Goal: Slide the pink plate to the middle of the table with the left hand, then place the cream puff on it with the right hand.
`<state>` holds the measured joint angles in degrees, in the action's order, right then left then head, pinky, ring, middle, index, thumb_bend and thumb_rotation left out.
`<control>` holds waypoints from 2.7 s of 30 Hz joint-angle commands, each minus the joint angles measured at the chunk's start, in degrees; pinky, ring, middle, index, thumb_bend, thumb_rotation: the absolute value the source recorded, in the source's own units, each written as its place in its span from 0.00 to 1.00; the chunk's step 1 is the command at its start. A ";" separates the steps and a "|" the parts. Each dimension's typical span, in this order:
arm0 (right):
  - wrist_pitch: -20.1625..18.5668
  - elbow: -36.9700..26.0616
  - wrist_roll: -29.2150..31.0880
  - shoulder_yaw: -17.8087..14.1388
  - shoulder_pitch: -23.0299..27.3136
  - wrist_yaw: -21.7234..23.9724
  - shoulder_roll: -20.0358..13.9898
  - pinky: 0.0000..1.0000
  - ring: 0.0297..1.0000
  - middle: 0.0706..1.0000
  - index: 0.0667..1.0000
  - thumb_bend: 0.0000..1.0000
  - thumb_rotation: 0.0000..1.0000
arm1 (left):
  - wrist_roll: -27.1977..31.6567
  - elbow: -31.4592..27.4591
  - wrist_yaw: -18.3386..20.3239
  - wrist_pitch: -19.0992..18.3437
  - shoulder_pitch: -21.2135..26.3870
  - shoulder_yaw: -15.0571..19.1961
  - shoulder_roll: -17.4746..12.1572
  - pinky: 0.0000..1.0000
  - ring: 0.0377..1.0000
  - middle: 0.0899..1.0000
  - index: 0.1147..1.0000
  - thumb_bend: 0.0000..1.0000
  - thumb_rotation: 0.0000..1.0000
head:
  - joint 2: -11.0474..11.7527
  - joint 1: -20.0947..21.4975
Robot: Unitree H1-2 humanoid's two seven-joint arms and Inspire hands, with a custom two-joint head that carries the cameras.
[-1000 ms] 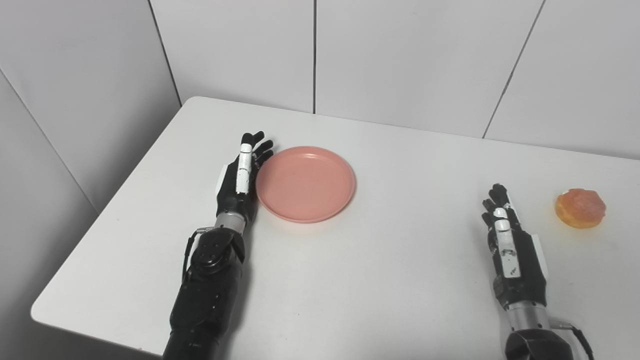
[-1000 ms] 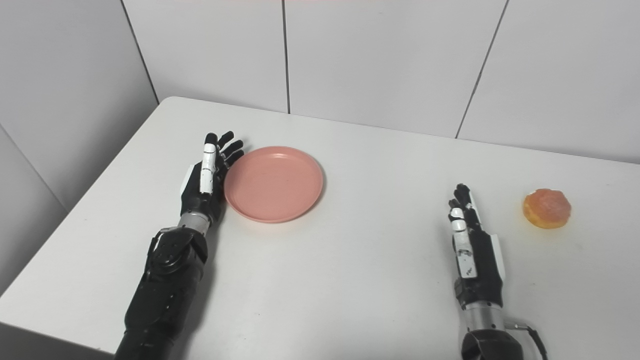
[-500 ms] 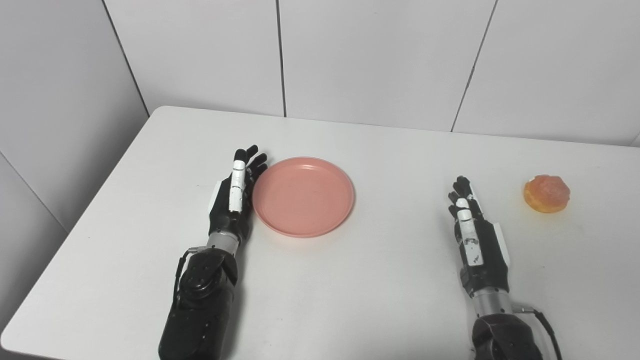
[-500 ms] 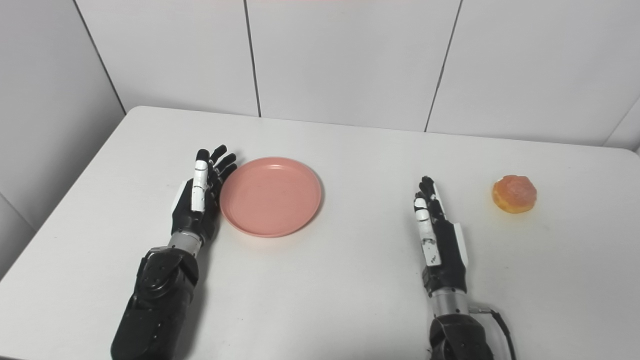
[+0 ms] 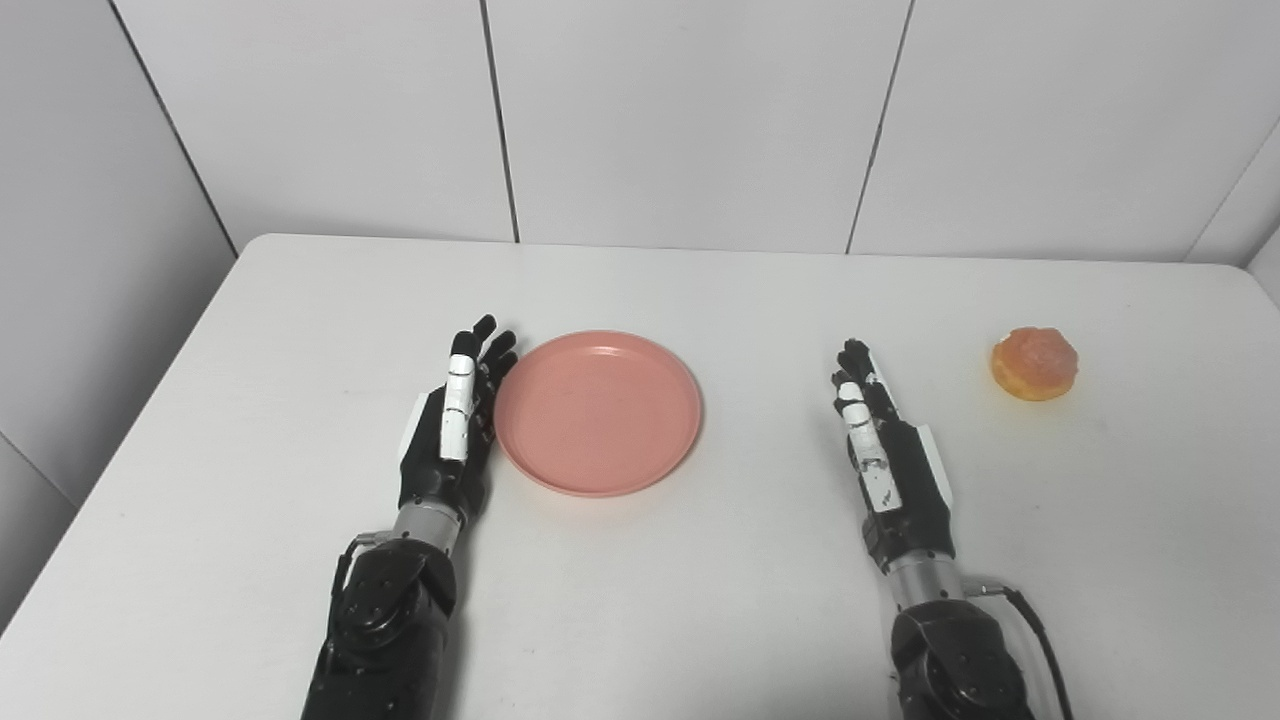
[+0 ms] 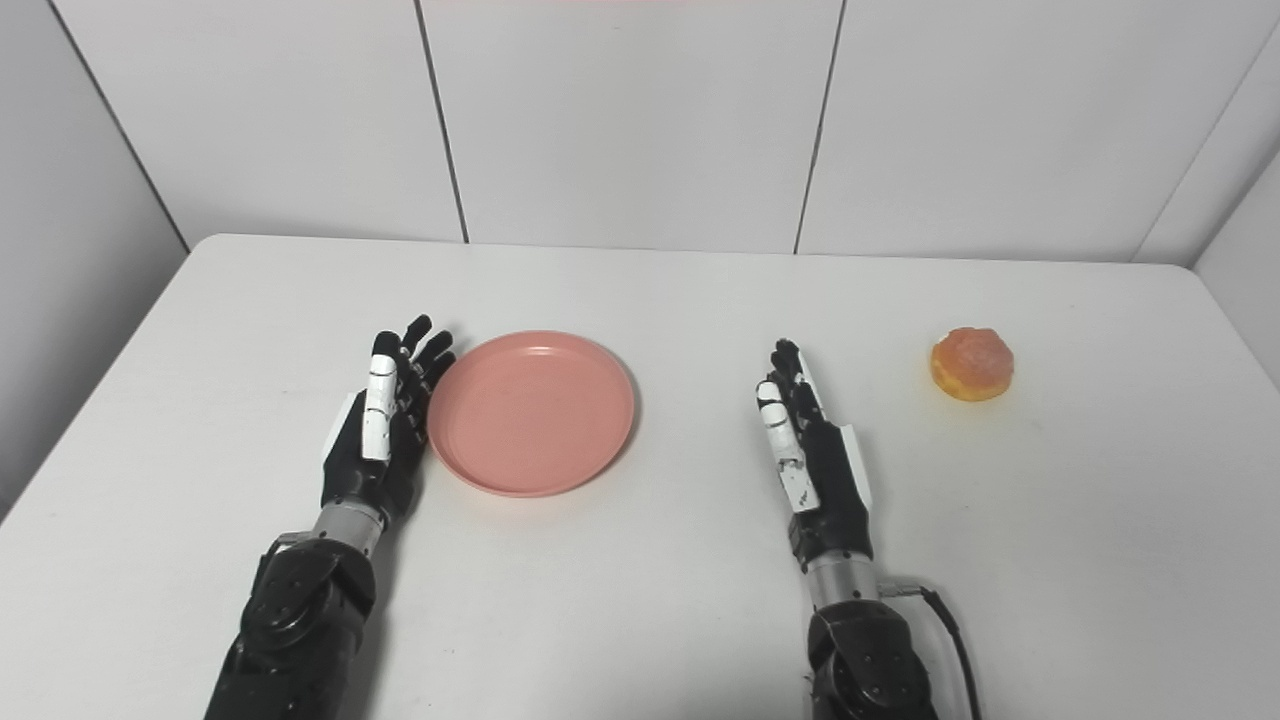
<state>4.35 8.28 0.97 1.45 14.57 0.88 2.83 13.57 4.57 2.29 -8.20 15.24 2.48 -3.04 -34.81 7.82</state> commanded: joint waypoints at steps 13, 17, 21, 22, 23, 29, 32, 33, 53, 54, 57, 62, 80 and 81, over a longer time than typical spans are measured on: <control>-0.15 0.45 -0.38 1.04 -0.71 -0.68 1.14 0.99 0.97 0.97 0.96 0.53 0.88 | 0.06 -2.11 1.29 1.97 -3.73 -2.03 3.88 0.92 0.92 0.91 0.88 0.65 0.86 | -0.34 0.62; 0.10 0.60 0.34 0.77 -0.70 -0.57 1.28 0.98 0.96 0.96 0.96 0.52 0.83 | -0.95 -2.34 1.71 4.08 -4.66 -2.49 4.66 0.91 0.91 0.90 0.87 0.62 0.85 | -0.38 0.61; -0.02 0.47 -0.18 0.92 -0.74 -0.85 1.27 0.97 0.95 0.96 0.95 0.52 0.83 | -0.66 -2.38 4.57 4.13 -5.09 -3.85 3.36 0.98 0.96 0.95 0.93 0.61 0.97 | -0.38 0.61; -0.09 0.46 -0.43 1.00 -0.74 -0.88 1.17 0.97 0.95 0.96 0.95 0.52 0.83 | -0.47 -2.42 4.74 3.77 -5.14 -3.98 3.39 0.99 0.96 0.95 0.94 0.61 0.98 | -0.41 0.64; -0.15 0.47 -0.61 1.06 -0.74 -0.89 1.09 0.97 0.95 0.95 0.95 0.53 0.84 | -0.32 -2.48 4.81 3.45 -5.18 -4.05 3.43 0.99 0.96 0.95 0.94 0.62 0.99 | -0.41 0.64; 0.01 0.61 -0.66 0.99 -0.71 -1.08 1.28 0.96 0.95 0.95 0.95 0.55 0.84 | -0.97 -2.17 5.50 3.71 -5.19 -4.81 3.28 0.99 0.96 0.95 0.94 0.63 1.00 | -0.40 0.85; 0.08 0.73 -0.39 0.97 -0.66 -1.05 1.42 0.96 0.95 0.95 0.95 0.55 0.84 | -1.54 -1.23 5.49 4.70 -4.92 -4.93 3.20 1.00 0.97 0.96 0.95 0.62 1.00 | -0.35 0.93; 0.08 0.80 -0.37 0.97 -0.61 -1.06 1.44 0.96 0.95 0.95 0.95 0.54 0.84 | -2.03 -0.74 4.99 5.05 -4.73 -4.78 3.37 1.00 0.97 0.96 0.96 0.62 1.00 | -0.28 0.97; -0.05 1.55 -0.57 -0.70 0.98 -2.99 1.05 1.00 0.96 0.95 0.93 0.58 0.84 | -6.92 8.44 -1.11 14.30 -0.86 -0.25 4.86 0.97 0.93 0.93 0.92 0.60 0.91 | 0.00 1.43; 0.11 1.67 -0.59 -0.82 1.20 -3.16 0.96 1.00 0.96 0.94 0.92 0.58 0.84 | -6.71 8.33 -1.21 14.07 -0.85 -0.11 5.00 0.97 0.93 0.93 0.92 0.60 0.91 | 0.00 1.43; 2.25 3.25 -1.11 -1.54 2.69 -4.25 0.41 0.99 0.95 0.94 0.92 0.62 0.81 | -5.43 7.95 -1.53 12.83 -0.83 0.58 5.64 0.96 0.93 0.92 0.90 0.61 0.87 | 0.05 1.58; 4.00 4.88 -1.80 -2.46 4.80 -5.20 -0.81 0.99 0.96 0.96 0.94 0.65 0.79 | -4.94 7.94 -0.99 13.27 -1.04 0.89 5.91 0.94 0.92 0.91 0.90 0.62 0.86 | 0.05 1.58; 15.15 12.89 -30.14 0.21 11.49 -26.33 -11.10 0.80 0.86 0.87 0.85 0.65 0.28 | -4.27 9.22 -0.04 14.03 -0.98 0.85 5.42 0.91 0.90 0.89 0.87 0.62 0.86 | 0.64 2.72; 14.87 13.14 -30.49 0.10 11.82 -26.96 -11.33 0.78 0.85 0.86 0.85 0.65 0.28 | -3.95 9.12 0.09 13.70 -1.01 0.93 5.41 0.91 0.90 0.89 0.87 0.63 0.86 | 0.74 3.01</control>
<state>16.73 21.84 -28.36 1.50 24.48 -24.14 -7.73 9.03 11.33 1.24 4.74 15.86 3.42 2.69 -34.10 10.89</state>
